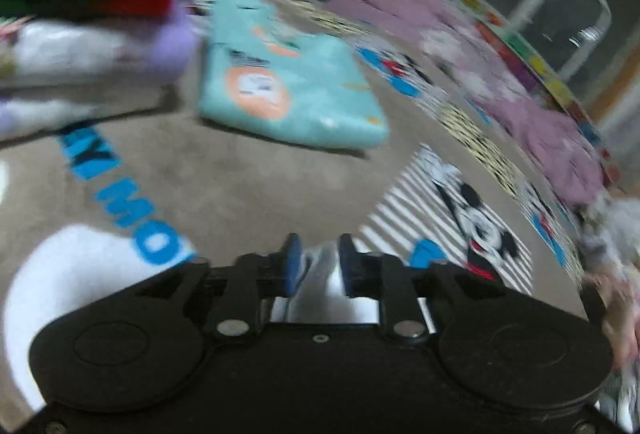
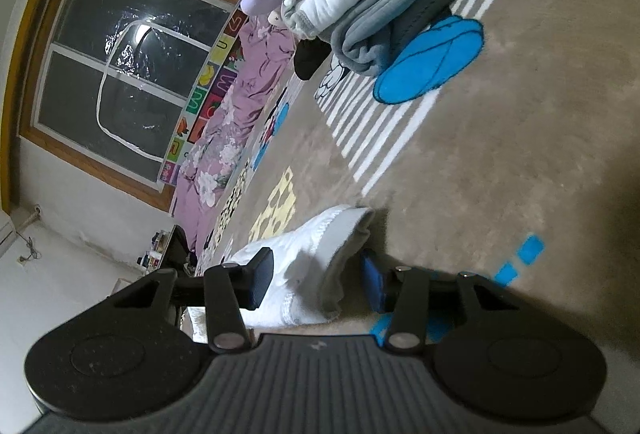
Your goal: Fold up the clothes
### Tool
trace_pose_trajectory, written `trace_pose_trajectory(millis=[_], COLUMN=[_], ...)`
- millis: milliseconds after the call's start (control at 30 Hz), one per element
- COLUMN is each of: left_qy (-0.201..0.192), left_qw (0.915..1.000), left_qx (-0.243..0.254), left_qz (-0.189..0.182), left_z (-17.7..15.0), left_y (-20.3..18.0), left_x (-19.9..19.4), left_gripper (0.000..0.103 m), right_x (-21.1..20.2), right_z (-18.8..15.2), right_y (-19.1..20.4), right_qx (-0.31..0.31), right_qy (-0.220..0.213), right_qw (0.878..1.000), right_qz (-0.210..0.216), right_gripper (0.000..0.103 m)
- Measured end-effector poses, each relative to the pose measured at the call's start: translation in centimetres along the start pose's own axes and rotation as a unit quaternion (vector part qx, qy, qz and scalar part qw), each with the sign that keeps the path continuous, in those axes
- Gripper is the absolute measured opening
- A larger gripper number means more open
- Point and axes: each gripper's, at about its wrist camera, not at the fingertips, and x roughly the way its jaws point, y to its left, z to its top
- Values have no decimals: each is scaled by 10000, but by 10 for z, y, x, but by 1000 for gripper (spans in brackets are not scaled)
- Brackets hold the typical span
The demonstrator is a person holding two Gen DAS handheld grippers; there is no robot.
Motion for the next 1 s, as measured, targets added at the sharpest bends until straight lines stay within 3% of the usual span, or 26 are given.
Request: trace_pose_trajectory(millis=[100, 200, 300, 400, 533, 633, 700, 800, 1000], left_qy=[-35, 203, 597, 885, 675, 559, 526, 490, 24], left_qw=[9988, 9948, 9901, 9864, 9862, 9855, 9842, 9892, 9940], left_qx=[-407, -694, -876, -1010, -1242, -1395, -1503, -1222, -467], left_qz=[-272, -718, -919, -948, -857, -784, -771, -650, -985], left_z=[-15, -41, -69, -84, -72, -60, -54, -49, -32], left_y=[10, 14, 10, 5, 7, 8, 9, 6, -10], left_x=[-17, -31, -33, -23, -9, 4, 14, 24, 21], left_gripper=[40, 42, 42, 44, 44, 44, 37, 12, 8], right_x=[0, 1, 1, 3, 8, 13, 16, 21, 14], right_z=[1, 1, -1, -5, -8, -11, -12, -11, 10], right_y=[1, 3, 7, 16, 24, 30, 34, 37, 49], right_qx=[28, 1, -137, -454, -750, -1009, -1189, -1292, -1185], right_qy=[27, 71, 101, 104, 90, 56, 47, 133, 89], right_qw=[10000, 10000, 9998, 9984, 9960, 9924, 9897, 9876, 9898], right_qz=[-4, -35, -130, -322, -468, -697, -794, -885, -786], right_gripper=[49, 49, 50, 50, 50, 40, 31, 15, 12])
